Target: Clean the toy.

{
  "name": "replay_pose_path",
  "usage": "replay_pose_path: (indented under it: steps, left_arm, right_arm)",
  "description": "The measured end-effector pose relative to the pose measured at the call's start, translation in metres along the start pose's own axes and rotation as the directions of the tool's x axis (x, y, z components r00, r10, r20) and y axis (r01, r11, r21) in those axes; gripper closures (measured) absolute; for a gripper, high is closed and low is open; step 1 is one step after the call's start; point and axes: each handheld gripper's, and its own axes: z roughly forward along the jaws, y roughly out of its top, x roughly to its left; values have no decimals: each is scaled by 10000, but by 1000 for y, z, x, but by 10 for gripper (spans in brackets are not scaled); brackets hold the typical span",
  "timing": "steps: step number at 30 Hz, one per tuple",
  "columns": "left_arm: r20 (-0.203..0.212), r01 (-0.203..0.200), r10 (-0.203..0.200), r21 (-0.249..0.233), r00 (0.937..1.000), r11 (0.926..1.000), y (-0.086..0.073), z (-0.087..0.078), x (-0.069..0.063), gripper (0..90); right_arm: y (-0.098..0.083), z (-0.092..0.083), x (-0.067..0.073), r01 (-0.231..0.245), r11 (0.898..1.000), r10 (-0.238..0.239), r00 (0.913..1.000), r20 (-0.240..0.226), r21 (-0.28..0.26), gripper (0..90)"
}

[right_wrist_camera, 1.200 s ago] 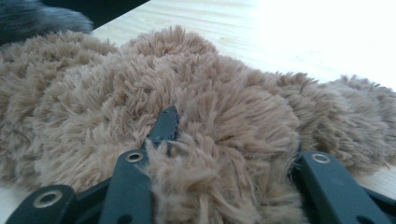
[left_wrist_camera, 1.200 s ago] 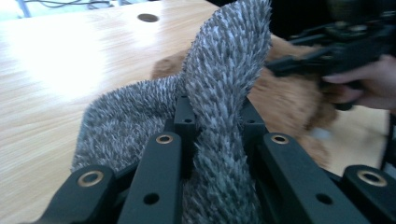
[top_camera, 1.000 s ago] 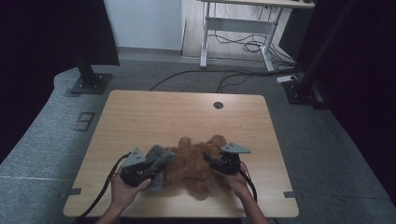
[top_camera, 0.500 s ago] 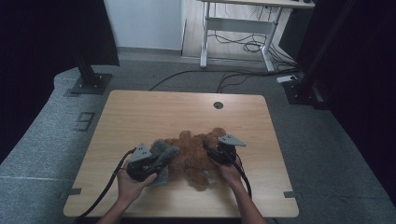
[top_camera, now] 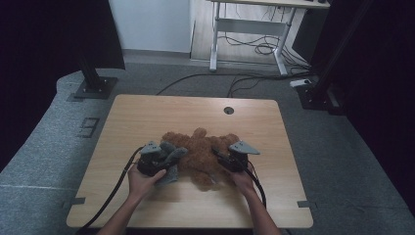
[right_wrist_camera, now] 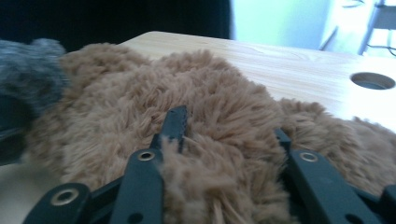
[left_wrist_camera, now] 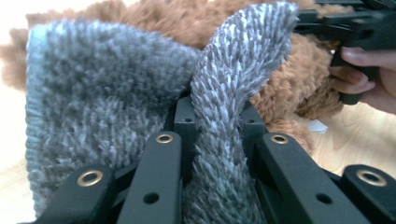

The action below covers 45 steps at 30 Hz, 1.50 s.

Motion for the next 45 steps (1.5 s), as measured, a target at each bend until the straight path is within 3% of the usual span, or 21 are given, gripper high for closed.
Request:
replay_pose_path:
  steps: [2,6,8,13,16,20,25,31,35,37,39,42,45]
  left_arm:
    - [195,245,-245,-31,9995,9997,-3,-2,3,759]
    - [353,30,-28,-65,9994,10000,-3,-12,-5,758]
    - [405,-88,105,-438,9991,9990,2,-22,-10,755]
    - [37,-424,430,-1078,9991,9933,25,-33,-17,752]
    - [-323,-471,443,-915,9985,9947,41,-23,-11,752]
    - [-477,-255,248,-159,9986,9995,52,3,0,750]
    - [-794,-631,652,286,9947,9976,42,12,-8,756]
    - [-378,-252,245,-168,9990,9995,20,6,-3,772]
    - [-388,-363,343,-519,9987,9980,6,2,-4,777]
    - [-277,-201,181,-728,9995,9971,1,1,-3,779]
    - [-254,-143,122,-842,9996,9963,-3,1,-2,781]
    - [-339,-235,207,-850,9992,9961,-5,0,-3,783]
    - [-280,-201,176,-926,9995,9955,-8,-1,-3,783]
  right_arm:
    - [-2,-4,3,241,9997,-242,9995,-208,-51,637]
    - [-9,-16,12,782,9967,-792,9957,-486,-219,644]
    - [-13,-22,18,1158,9928,-1171,9921,-445,-297,644]
    - [-22,-36,37,2173,9755,-2181,9756,-242,-331,642]
    - [-25,-42,42,2257,9737,-2268,9731,-407,-317,640]
    - [-29,-47,42,2233,9738,-2257,9723,-602,-442,638]
    - [-31,-47,41,2226,9736,-2258,9718,-675,-512,629]
    - [-31,-50,43,2495,9666,-2539,9635,-848,-590,583]
    - [-30,-53,44,2546,9649,-2600,9606,-981,-645,497]
    - [-28,-54,43,2395,9686,-2455,9637,-1047,-665,445]
    - [-28,-54,42,2026,9771,-2086,9722,-1067,-645,353]
    - [-26,-55,38,1207,9919,-1247,9852,-1173,-406,276]
    - [-23,-52,33,481,9988,-480,9893,-1380,-26,214]
